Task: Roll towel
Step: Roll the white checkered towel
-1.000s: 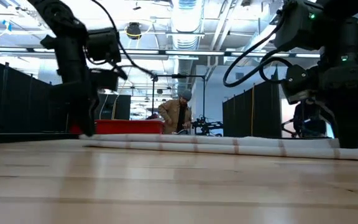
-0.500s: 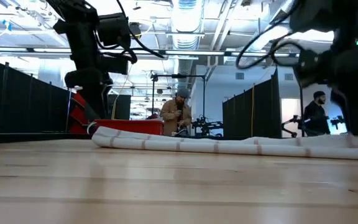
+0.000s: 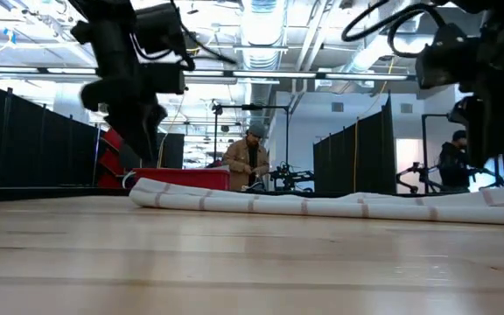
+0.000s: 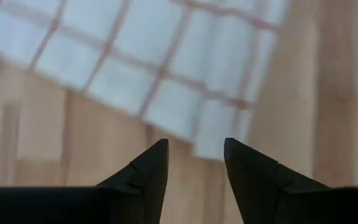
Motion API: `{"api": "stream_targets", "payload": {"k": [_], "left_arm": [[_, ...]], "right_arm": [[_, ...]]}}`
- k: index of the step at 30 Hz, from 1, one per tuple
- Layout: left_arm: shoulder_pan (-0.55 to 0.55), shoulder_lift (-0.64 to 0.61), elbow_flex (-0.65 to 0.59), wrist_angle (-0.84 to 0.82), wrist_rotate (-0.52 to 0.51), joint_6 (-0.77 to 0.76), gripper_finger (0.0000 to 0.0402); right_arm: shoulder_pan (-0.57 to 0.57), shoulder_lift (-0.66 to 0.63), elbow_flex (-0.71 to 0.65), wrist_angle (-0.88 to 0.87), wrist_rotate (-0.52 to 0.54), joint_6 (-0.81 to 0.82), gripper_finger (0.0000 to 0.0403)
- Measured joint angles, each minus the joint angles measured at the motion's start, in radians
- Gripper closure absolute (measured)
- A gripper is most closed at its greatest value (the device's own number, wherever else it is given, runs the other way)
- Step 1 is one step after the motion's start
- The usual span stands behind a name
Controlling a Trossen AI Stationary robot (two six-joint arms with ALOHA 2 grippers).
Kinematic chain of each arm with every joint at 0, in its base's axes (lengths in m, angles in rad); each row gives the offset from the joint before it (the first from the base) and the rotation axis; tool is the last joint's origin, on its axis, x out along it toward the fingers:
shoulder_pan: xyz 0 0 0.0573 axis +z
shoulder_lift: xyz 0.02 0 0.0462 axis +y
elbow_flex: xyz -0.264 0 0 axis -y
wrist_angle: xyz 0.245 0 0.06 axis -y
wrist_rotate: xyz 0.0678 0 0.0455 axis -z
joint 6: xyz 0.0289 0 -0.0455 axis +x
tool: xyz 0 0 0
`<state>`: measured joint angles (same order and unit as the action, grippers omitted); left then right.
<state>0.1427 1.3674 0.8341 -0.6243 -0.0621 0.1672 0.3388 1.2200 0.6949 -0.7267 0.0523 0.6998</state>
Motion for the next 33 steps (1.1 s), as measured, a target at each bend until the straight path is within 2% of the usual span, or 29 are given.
{"api": "stream_targets", "payload": {"k": [4,10,16,22,28,33], "left_arm": [[-0.098,0.015,0.0,0.019,-0.101,0.079,0.026],[-0.174,0.04,-0.002,0.099,-0.111,0.132,0.026],[-0.223,0.076,-0.003,0.067,-0.099,0.161,0.026],[-0.163,0.144,-0.005,0.099,-0.113,0.185,0.026],[-0.072,0.158,-0.005,0.122,-0.109,0.146,0.026],[-0.027,0.158,-0.005,0.109,-0.019,0.157,0.0261]], "right_arm": [[0.024,0.075,0.0,0.0,0.009,0.005,0.0206],[0.026,0.148,0.0,0.022,0.015,0.033,0.0199],[0.021,0.175,0.0,0.037,0.015,0.05,0.0199],[0.019,0.175,0.002,0.061,0.016,0.06,0.0199],[0.022,0.175,0.002,0.062,0.005,0.089,0.02],[0.03,0.175,0.002,0.065,0.003,0.089,0.02]]}}
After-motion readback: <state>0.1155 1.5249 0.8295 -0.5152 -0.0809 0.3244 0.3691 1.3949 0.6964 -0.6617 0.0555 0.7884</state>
